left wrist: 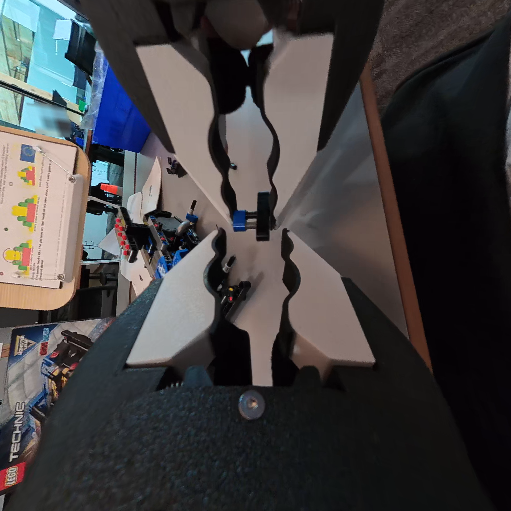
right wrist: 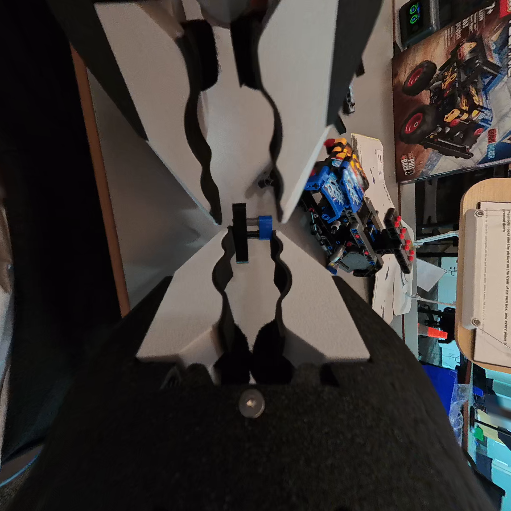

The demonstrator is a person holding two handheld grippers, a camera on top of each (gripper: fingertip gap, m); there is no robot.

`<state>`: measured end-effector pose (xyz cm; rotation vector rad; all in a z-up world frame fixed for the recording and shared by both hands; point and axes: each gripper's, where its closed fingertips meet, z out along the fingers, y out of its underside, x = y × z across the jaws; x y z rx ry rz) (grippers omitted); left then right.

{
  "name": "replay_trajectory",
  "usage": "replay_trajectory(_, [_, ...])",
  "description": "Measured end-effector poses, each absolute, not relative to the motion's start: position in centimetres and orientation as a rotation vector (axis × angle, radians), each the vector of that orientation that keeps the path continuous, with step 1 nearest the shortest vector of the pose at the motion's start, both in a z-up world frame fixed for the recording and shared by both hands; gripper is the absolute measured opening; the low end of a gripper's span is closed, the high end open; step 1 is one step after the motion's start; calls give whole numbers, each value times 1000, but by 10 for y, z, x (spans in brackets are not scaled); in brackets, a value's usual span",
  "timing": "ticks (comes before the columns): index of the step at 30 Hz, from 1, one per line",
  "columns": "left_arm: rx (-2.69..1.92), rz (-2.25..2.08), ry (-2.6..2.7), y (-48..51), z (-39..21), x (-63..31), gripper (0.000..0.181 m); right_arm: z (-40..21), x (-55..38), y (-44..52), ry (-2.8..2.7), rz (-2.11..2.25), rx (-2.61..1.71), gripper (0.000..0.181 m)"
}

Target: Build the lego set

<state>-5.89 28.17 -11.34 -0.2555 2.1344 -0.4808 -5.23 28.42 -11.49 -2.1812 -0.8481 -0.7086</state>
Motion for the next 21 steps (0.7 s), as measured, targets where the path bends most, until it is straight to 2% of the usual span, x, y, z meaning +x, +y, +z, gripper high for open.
replay_trajectory(11, [-221,-414,2127,279,-116,-59,23,-119,-53,284,-894,-773,-2181,24])
replay_trajectory(21, [-219,-397,2116,280,-118,-54,23,-121,-51,283,-918,-775,-2176,24])
